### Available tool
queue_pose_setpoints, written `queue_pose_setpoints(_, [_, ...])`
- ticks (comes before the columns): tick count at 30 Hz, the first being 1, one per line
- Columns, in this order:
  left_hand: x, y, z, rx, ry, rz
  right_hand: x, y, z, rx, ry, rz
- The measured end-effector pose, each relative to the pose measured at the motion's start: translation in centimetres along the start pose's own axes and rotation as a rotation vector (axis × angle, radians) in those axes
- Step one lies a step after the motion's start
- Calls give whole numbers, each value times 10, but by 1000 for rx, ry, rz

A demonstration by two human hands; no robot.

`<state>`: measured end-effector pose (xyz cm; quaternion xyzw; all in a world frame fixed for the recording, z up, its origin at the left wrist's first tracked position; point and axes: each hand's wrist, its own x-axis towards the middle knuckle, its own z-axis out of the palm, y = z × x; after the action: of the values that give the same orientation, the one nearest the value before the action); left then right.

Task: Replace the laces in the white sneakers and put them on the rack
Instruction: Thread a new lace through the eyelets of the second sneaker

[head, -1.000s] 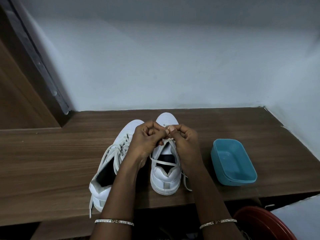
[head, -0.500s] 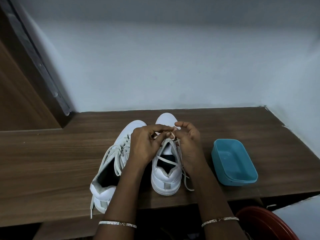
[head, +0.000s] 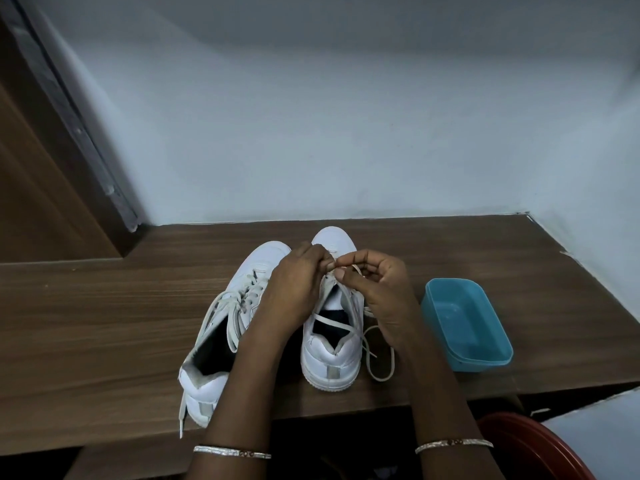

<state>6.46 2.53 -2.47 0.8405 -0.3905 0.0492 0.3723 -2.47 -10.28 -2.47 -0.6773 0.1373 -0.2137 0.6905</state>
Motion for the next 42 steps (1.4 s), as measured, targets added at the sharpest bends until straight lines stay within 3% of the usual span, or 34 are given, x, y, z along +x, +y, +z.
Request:
queue_pose_setpoints(5, [-4, -8, -9, -465, -197, -251, -1, -2, 3, -61, -76, -82])
queue_pose_setpoints(9, [-6, 0, -9, -836, -218, -385, -1, 2, 0, -116, -19, -124])
queue_pose_setpoints(15, [-4, 1, -8, -992, -177, -447, -7, 9, -7, -287, 142, -211])
queue_pose_setpoints(18, [-4, 1, -9, -1027, -180, -456, -7, 9, -6, -387, 145, -219])
queue_pose_setpoints(25, [-5, -9, -14, -1128, -213, -505, -3, 7, -3, -364, 107, -214])
queue_pose_setpoints(30, [-5, -8, -17, -1023, -207, -448, -2, 5, -5, -326, 90, -166])
queue_pose_setpoints(34, [-5, -6, -20, -797, -178, -292, -1, 7, -5, -507, -73, -235])
queue_pose_setpoints(38, [-5, -4, -17, -541, -73, -181, 3, 6, 0, -530, 39, -211])
queue_pose_setpoints(42, [-4, -6, -9, -489, -17, -202, 3, 7, -6, -409, 40, -143])
